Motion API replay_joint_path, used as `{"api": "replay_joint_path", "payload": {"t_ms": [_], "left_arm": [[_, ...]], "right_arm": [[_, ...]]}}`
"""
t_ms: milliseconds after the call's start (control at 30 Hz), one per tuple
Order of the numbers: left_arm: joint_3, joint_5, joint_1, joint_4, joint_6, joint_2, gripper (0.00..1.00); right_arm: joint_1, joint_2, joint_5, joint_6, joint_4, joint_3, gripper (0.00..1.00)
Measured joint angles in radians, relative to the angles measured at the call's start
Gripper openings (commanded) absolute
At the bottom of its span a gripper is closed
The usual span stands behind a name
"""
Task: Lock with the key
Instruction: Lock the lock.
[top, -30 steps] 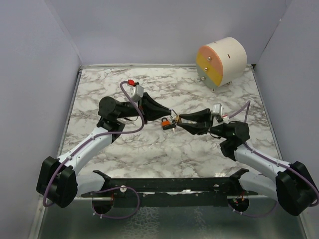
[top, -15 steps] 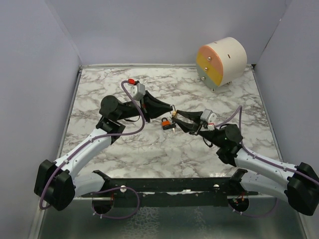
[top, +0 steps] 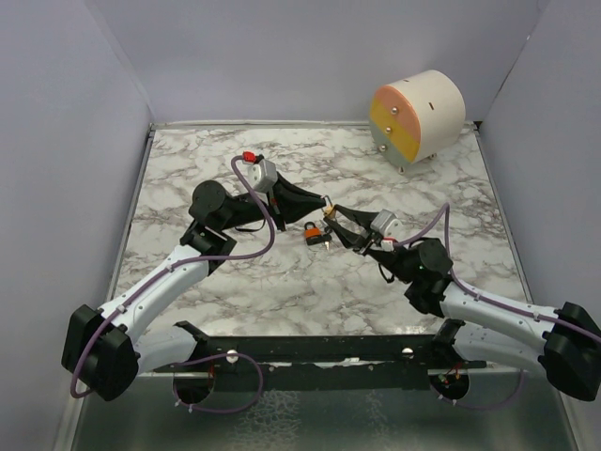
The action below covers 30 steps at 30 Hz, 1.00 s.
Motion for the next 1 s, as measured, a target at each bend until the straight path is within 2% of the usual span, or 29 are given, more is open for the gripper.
{"api": "replay_joint_path", "payload": {"t_ms": [500,1000], "left_arm": [[0.0,-0.048,-0.018,-0.027,0.005,-0.005,0.0],[-0.004,-0.068,-0.029,-0.025,0.004,-0.005,0.0]], "right_arm": [[0.062,0.035,0.133,-0.09,0.026,0.001,0.01],[0.085,0.045,0.184,-0.112,0.04,0.002,0.01]]}}
